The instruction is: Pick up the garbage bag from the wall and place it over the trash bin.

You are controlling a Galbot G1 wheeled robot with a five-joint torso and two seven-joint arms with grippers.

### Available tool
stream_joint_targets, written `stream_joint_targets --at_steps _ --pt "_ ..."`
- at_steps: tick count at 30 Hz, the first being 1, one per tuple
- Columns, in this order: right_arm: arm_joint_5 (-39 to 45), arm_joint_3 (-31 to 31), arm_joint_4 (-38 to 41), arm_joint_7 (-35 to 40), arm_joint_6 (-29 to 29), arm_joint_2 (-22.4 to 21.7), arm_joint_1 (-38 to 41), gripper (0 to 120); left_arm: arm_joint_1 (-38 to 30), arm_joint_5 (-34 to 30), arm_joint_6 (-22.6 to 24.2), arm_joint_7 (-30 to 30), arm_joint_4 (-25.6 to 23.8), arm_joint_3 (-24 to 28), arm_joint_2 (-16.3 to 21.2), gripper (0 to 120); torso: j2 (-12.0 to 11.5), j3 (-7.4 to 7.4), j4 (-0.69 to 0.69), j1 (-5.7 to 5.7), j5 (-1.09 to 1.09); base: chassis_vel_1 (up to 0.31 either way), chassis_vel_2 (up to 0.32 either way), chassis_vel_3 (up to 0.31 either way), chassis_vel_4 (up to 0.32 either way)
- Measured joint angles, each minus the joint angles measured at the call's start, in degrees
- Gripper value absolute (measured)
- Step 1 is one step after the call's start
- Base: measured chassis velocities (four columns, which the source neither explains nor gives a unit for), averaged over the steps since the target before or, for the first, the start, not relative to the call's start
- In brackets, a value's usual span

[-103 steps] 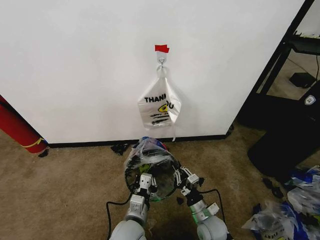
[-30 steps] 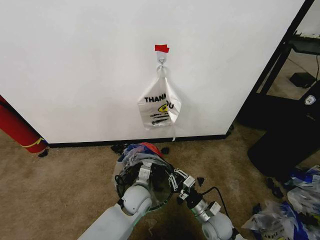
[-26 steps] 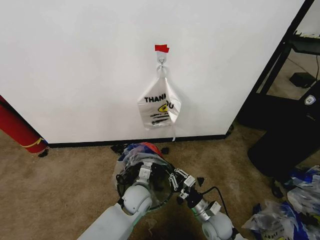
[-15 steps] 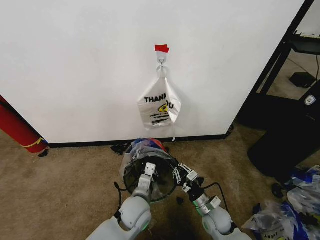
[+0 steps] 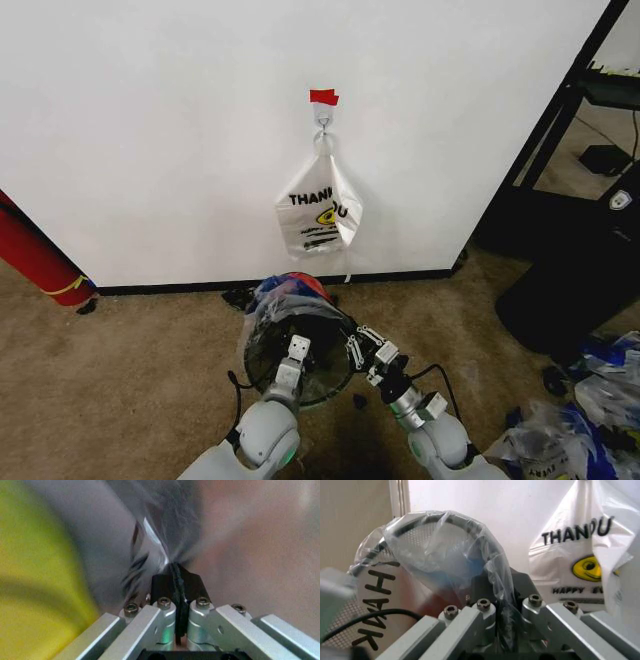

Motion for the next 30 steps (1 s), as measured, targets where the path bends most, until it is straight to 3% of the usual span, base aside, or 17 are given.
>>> stream_joint_targets --at_steps 10,21,30 --pt "1.9 0.5 -0.4 -2.3 0.3 0.0 -0.5 1 -2.3 1.3 -1.6 -0.1 2.9 -1.3 0.1 0 0.0 0.0 0.0 0.0 0.0 0.0 0.0 0.0 0.0" --pt "2.4 -0.3 -2.8 0.7 -0.1 1.3 0.0 1 0.0 1.2 -1.8 1.9 -2.9 -1.3 0.0 0 0.0 0.0 0.0 0.0 0.0 0.0 0.0 0.0 0.0" --pt "2.2 -1.1 -2.4 -0.2 -0.5 1.6 -0.5 1 -1.3 1.7 -2.2 2.2 -1.8 -2.0 -0.6 0 0.0 0.0 0.0 0.0 0.0 0.0 0.0 0.0 0.0"
